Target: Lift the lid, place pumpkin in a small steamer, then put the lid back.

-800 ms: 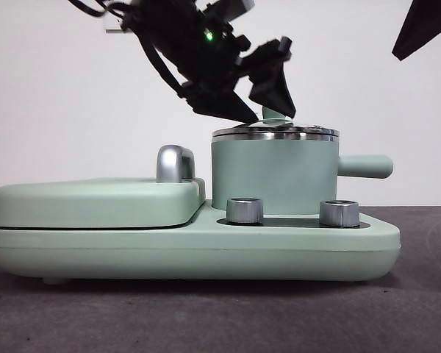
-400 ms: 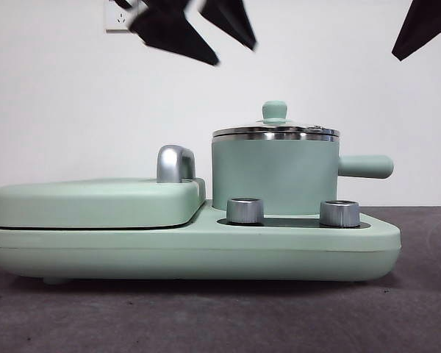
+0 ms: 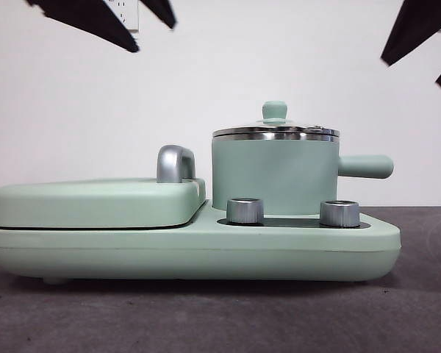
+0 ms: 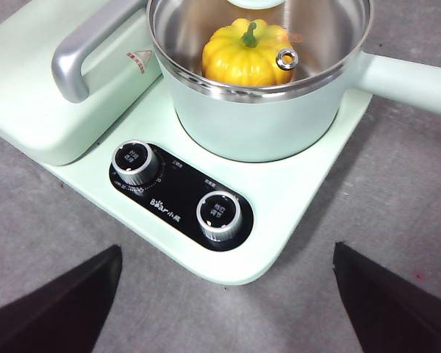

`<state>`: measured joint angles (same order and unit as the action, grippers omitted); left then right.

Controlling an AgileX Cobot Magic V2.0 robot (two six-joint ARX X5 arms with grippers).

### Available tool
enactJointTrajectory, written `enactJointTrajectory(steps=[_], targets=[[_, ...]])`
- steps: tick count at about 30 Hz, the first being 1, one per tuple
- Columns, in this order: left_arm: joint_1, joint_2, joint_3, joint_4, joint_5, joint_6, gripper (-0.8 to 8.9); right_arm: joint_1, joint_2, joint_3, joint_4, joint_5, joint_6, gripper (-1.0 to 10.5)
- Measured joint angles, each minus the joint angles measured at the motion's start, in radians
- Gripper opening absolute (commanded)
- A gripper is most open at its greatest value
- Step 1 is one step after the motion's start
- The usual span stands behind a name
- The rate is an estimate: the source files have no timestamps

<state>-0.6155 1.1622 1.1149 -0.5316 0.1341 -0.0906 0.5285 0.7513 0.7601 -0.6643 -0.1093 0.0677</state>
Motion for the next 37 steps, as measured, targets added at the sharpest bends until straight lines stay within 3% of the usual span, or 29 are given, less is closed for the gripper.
enactJointTrajectory(steps=[11, 18, 22, 23, 24, 25, 26, 37], targets=[[0.011, -0.347, -0.336, 0.004, -0.043, -0.088, 2.72, 0.001, 0.09, 0.0, 0.111, -0.048, 0.0, 4.5], [0.011, -0.492, -0.371, -0.07, -0.154, -0.123, 2.74, 0.001, 0.108, 0.0, 0.115, -0.048, 0.0, 4.5], [0.012, -0.512, -0.371, -0.072, -0.167, -0.124, 2.74, 0.001, 0.108, 0.0, 0.1, -0.048, 0.0, 4.4], [0.012, -0.515, -0.371, -0.072, -0.167, -0.124, 2.19, 0.001, 0.107, 0.0, 0.1, -0.048, 0.0, 3.8], [0.012, -0.517, -0.371, -0.072, -0.167, -0.123, 0.35, 0.001, 0.106, 0.0, 0.101, -0.048, 0.0, 1.9], [0.012, -0.518, -0.371, -0.072, -0.166, -0.123, 0.21, 0.001, 0.104, 0.0, 0.101, -0.048, 0.002, -0.3], [0.012, -0.519, -0.371, -0.073, -0.165, -0.126, 0.01, 0.001, 0.102, 0.0, 0.101, -0.048, 0.0, 0.4], [0.012, -0.522, -0.371, -0.071, -0.164, -0.112, 0.07, 0.001, 0.093, 0.0, 0.146, -0.079, 0.0, 0.1]])
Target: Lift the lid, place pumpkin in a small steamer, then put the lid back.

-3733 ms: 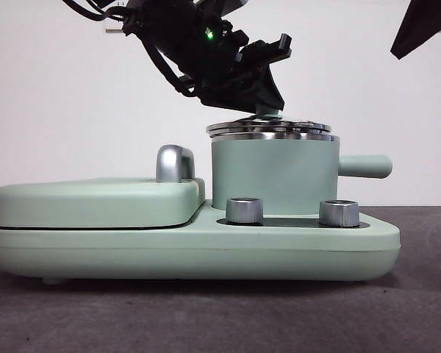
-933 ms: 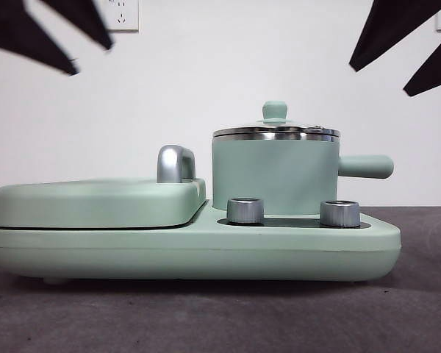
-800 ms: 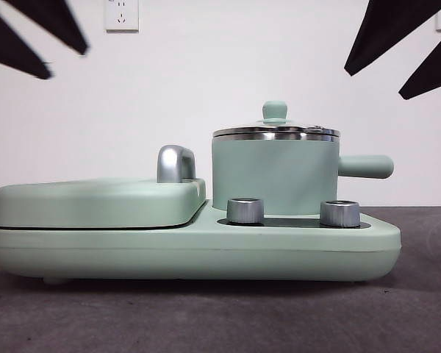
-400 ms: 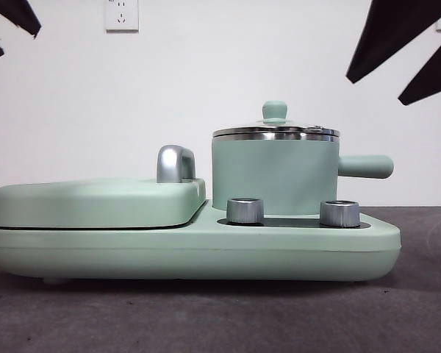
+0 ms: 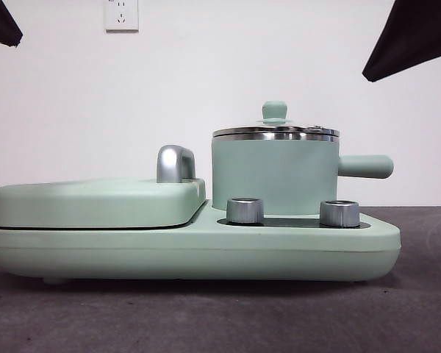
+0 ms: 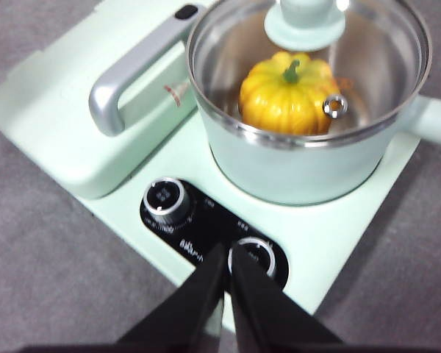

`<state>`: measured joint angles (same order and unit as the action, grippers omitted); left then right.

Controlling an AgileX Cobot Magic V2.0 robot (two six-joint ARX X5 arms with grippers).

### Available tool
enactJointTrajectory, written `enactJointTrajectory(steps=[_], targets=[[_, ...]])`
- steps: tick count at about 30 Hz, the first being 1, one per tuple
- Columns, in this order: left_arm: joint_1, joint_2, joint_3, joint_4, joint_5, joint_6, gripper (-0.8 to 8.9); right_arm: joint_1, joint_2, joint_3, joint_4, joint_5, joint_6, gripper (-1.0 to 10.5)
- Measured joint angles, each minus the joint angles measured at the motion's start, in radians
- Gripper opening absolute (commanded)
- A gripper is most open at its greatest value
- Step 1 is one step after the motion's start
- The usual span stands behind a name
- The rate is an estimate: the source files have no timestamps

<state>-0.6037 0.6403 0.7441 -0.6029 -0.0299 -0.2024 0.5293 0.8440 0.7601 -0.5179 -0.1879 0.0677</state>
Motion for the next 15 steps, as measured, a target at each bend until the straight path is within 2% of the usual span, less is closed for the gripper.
enactJointTrajectory(steps=[11, 15], targets=[[0.004, -0.015, 0.0, 0.001, -0.008, 0.018, 0.07, 0.0, 0.0, 0.0, 0.01, 0.004, 0.0, 0.1], [0.071, -0.093, -0.048, 0.047, -0.02, 0.06, 0.07, 0.0, 0.0, 0.0, 0.01, 0.004, 0.0, 0.1]])
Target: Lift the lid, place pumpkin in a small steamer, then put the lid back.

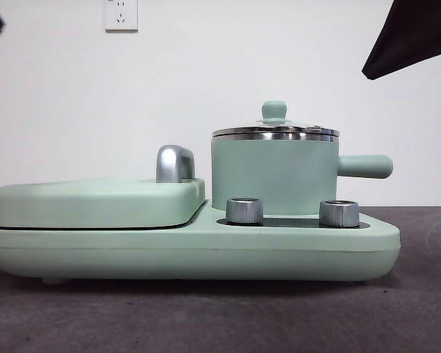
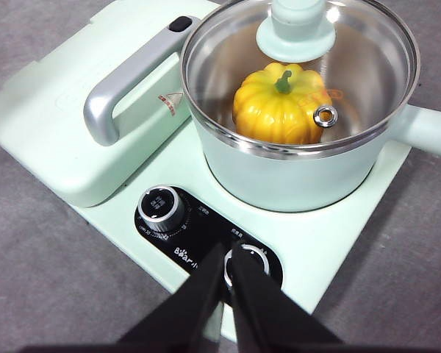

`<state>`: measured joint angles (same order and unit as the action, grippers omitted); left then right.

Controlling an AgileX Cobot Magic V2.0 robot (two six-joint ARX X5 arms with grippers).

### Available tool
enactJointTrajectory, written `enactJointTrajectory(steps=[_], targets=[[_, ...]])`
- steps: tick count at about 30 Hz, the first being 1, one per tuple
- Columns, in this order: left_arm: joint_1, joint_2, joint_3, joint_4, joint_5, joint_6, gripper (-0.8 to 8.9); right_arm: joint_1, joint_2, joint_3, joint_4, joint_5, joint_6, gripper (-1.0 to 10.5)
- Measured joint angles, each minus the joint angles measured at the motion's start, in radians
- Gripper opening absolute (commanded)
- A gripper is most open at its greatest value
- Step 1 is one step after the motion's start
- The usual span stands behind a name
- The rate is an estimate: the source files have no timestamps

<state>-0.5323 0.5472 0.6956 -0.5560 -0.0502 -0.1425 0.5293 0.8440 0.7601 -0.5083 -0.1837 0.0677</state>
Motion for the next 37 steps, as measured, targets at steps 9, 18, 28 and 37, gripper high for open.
enactJointTrajectory(steps=[9, 18, 28, 37], targets=[[0.337, -0.314, -0.377, 0.28, -0.004, 0.084, 0.07, 0.0, 0.0, 0.0, 0.0, 0.0, 0.0, 0.1], [0.5, -0.472, -0.612, 0.432, -0.004, 0.11, 0.07, 0.0, 0.0, 0.0, 0.0, 0.0, 0.0, 0.1], [0.578, -0.544, -0.663, 0.45, 0.025, 0.117, 0.07, 0.0, 0.0, 0.0, 0.0, 0.0, 0.0, 0.1], [0.578, -0.544, -0.663, 0.424, 0.048, 0.135, 0.07, 0.0, 0.0, 0.0, 0.0, 0.0, 0.0, 0.1]])
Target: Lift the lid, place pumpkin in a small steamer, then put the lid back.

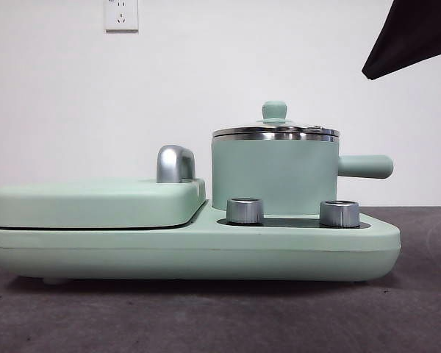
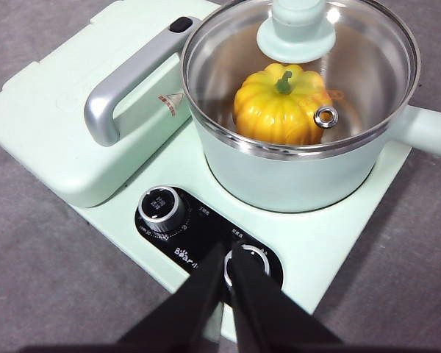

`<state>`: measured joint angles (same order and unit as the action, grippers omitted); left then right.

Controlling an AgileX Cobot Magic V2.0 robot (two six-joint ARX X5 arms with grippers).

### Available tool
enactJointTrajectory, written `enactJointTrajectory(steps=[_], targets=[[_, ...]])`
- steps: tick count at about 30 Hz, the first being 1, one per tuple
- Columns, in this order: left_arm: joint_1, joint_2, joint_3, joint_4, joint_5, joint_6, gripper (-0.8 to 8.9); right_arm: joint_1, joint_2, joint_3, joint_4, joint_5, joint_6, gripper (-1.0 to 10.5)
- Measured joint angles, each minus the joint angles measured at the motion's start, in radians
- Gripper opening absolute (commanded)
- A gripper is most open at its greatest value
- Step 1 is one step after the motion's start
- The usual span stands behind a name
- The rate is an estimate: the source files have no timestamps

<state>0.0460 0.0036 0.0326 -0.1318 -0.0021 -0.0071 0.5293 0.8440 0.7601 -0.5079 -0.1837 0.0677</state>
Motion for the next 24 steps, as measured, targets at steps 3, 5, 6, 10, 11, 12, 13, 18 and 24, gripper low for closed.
enactJointTrajectory(steps=[3, 5, 6, 10, 11, 12, 13, 18, 24], targets=[[0.0, 0.0, 0.0, 0.0, 0.0, 0.0, 0.07, 0.0, 0.0, 0.0, 0.0, 0.0, 0.0, 0.1], [0.0, 0.0, 0.0, 0.0, 0.0, 0.0, 0.07, 0.0, 0.0, 0.0, 0.0, 0.0, 0.0, 0.1], [0.0, 0.0, 0.0, 0.0, 0.0, 0.0, 0.07, 0.0, 0.0, 0.0, 0.0, 0.0, 0.0, 0.1], [0.0, 0.0, 0.0, 0.0, 0.0, 0.0, 0.07, 0.0, 0.0, 0.0, 0.0, 0.0, 0.0, 0.1], [0.0, 0.0, 0.0, 0.0, 0.0, 0.0, 0.07, 0.0, 0.0, 0.0, 0.0, 0.0, 0.0, 0.1], [0.0, 0.0, 0.0, 0.0, 0.0, 0.0, 0.07, 0.0, 0.0, 0.0, 0.0, 0.0, 0.0, 0.1], [0.0, 0.0, 0.0, 0.0, 0.0, 0.0, 0.07, 0.0, 0.0, 0.0, 0.0, 0.0, 0.0, 0.1], [0.0, 0.0, 0.0, 0.0, 0.0, 0.0, 0.07, 0.0, 0.0, 0.0, 0.0, 0.0, 0.0, 0.1], [0.0, 0.0, 0.0, 0.0, 0.0, 0.0, 0.07, -0.01, -0.036, -0.006, 0.003, 0.07, -0.051, 0.1]])
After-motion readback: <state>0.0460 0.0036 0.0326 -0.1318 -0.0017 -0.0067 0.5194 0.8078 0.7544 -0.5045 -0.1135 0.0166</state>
